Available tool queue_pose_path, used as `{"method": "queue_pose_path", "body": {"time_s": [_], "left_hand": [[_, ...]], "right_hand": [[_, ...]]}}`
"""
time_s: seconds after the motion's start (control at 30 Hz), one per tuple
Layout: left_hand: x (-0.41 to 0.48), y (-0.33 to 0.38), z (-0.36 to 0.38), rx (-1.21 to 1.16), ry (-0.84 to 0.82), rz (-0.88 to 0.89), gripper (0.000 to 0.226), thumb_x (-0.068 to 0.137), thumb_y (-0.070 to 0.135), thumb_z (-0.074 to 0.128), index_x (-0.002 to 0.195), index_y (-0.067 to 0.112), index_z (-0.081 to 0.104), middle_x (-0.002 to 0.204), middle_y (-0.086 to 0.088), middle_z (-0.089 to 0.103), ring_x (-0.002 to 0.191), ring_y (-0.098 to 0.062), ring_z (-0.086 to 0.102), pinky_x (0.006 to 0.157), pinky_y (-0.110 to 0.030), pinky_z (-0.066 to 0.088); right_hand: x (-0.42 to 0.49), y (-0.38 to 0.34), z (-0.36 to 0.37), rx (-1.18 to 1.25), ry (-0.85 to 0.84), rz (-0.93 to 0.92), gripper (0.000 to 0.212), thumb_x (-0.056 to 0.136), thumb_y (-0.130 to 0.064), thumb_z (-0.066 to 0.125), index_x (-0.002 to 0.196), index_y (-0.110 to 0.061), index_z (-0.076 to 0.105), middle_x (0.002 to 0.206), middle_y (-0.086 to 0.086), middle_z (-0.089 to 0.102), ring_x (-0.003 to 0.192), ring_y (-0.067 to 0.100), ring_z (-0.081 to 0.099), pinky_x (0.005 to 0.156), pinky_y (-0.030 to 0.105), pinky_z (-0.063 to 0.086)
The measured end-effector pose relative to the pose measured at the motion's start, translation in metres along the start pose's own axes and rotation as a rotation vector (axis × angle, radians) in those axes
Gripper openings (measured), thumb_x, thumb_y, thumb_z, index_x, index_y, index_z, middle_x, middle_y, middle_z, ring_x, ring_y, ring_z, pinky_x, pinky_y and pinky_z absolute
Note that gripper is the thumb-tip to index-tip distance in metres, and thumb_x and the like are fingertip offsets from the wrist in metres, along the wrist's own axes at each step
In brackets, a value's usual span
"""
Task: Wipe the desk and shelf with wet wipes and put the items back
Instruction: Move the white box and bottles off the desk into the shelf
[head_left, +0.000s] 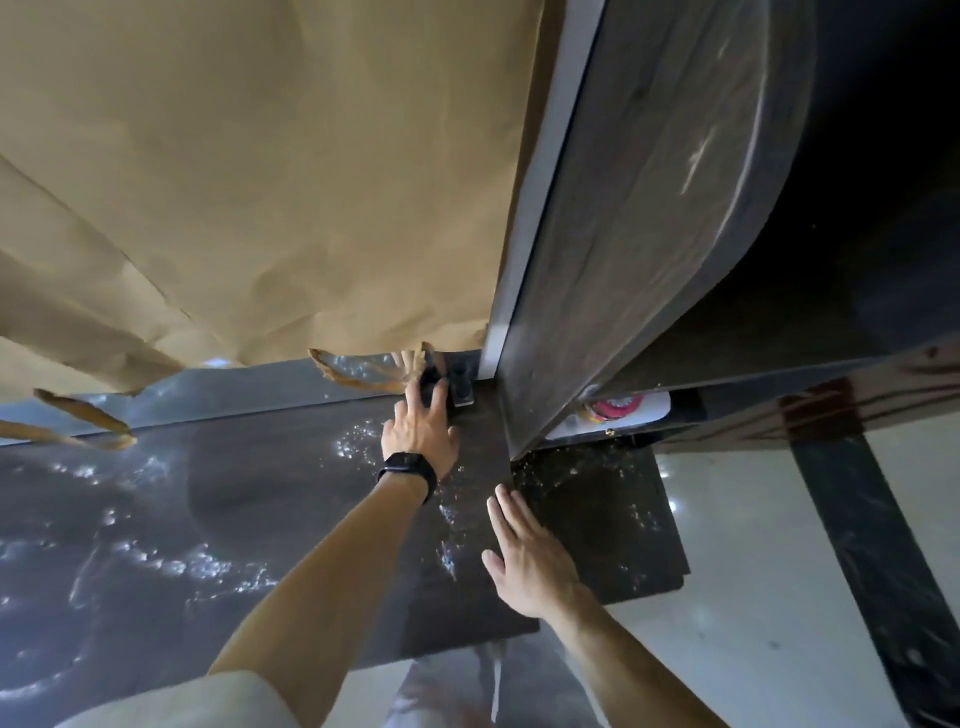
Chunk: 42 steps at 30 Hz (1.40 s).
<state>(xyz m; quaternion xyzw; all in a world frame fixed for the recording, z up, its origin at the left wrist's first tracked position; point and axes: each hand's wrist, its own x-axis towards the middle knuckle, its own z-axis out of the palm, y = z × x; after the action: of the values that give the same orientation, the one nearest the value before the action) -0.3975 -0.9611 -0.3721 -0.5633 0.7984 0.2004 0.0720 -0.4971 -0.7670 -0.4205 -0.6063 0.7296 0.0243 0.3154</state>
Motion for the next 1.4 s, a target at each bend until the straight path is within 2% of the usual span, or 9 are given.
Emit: {"method": "queue_pose_path", "body": {"time_s": [0.17,0.3,0.4,0.6,0.87,1.0,1.17,1.3,1.4], "left_hand": [[0.004,0.001,0.003,0.088,0.011,0.041,0.052,0.092,0.008,0.049,0.140,0.019,0.031,0.150,-0.015,0.024,0.116,-0.036,0.047,0.081,-0.045,0.053],[-0.005,-0.009,0.008,0.157,-0.020,0.102,0.052,0.098,0.022,0.049,0.144,0.012,0.026,0.135,-0.013,0.046,0.117,-0.033,0.053,0.088,-0.042,0.048],[-0.021,-0.025,0.010,0.023,-0.018,0.096,0.054,0.092,0.030,0.059,0.137,0.012,0.034,0.127,-0.011,0.050,0.115,-0.030,0.053,0.087,-0.040,0.050],[-0.077,-0.080,0.003,-0.176,0.110,-0.107,0.060,0.083,0.043,0.066,0.135,0.022,0.045,0.124,-0.001,0.051,0.117,-0.027,0.044,0.093,-0.037,0.042],[-0.158,-0.143,0.007,-0.436,0.248,-0.374,0.055,0.081,0.038,0.074,0.129,0.025,0.051,0.116,0.001,0.051,0.105,-0.025,0.052,0.090,-0.032,0.044],[-0.177,-0.158,0.017,-0.407,0.249,-0.417,0.055,0.076,0.031,0.078,0.126,0.022,0.056,0.115,-0.002,0.055,0.103,-0.030,0.052,0.092,-0.034,0.043],[-0.176,-0.132,0.015,-0.401,0.165,-0.385,0.055,0.077,0.029,0.077,0.127,0.020,0.055,0.119,-0.004,0.054,0.108,-0.031,0.050,0.094,-0.034,0.042],[-0.160,-0.077,0.014,-0.351,0.120,-0.201,0.053,0.078,0.028,0.076,0.126,0.021,0.056,0.117,-0.002,0.054,0.107,-0.029,0.051,0.090,-0.033,0.044],[-0.144,-0.013,0.016,-0.324,0.076,-0.027,0.053,0.078,0.029,0.076,0.127,0.024,0.055,0.117,0.000,0.055,0.107,-0.028,0.051,0.091,-0.034,0.045]], "right_hand": [[0.001,-0.007,-0.007,0.009,-0.048,0.035,0.072,0.099,-0.046,0.032,0.157,-0.013,0.004,0.165,-0.002,-0.014,0.152,0.014,-0.011,0.120,0.043,0.024],[0.002,-0.020,-0.017,0.025,-0.076,0.105,0.069,0.101,-0.043,0.037,0.157,-0.014,0.011,0.166,0.000,-0.007,0.153,0.016,-0.003,0.122,0.044,0.018],[0.016,-0.039,-0.034,0.184,0.071,0.165,0.060,0.100,-0.040,0.041,0.154,-0.017,0.027,0.163,0.004,0.020,0.149,0.019,0.018,0.122,0.032,0.018],[0.093,-0.070,-0.067,0.591,0.287,0.376,0.071,0.090,-0.041,0.061,0.147,-0.007,0.035,0.148,0.016,0.044,0.132,0.029,0.048,0.109,0.041,0.040],[0.175,-0.084,-0.076,0.488,0.358,0.626,0.064,0.093,-0.039,0.059,0.132,0.004,0.033,0.138,0.030,0.034,0.119,0.050,0.048,0.096,0.050,0.044],[0.167,-0.089,-0.077,0.424,0.322,0.540,0.057,0.096,-0.038,0.053,0.129,0.005,0.040,0.136,0.030,0.042,0.116,0.049,0.051,0.092,0.047,0.045],[0.088,-0.082,-0.076,0.463,0.326,0.191,0.042,0.092,-0.043,0.061,0.103,-0.003,0.058,0.106,0.012,0.062,0.098,0.030,0.059,0.083,0.033,0.043],[0.005,-0.031,-0.064,0.554,0.367,0.092,0.027,0.087,-0.041,0.069,0.090,-0.016,0.059,0.083,-0.003,0.059,0.076,0.013,0.059,0.076,0.029,0.047],[-0.055,0.028,-0.060,0.559,0.324,0.174,0.026,0.089,-0.051,0.062,0.097,-0.028,0.054,0.091,-0.010,0.057,0.074,0.003,0.059,0.069,0.022,0.049]]}}
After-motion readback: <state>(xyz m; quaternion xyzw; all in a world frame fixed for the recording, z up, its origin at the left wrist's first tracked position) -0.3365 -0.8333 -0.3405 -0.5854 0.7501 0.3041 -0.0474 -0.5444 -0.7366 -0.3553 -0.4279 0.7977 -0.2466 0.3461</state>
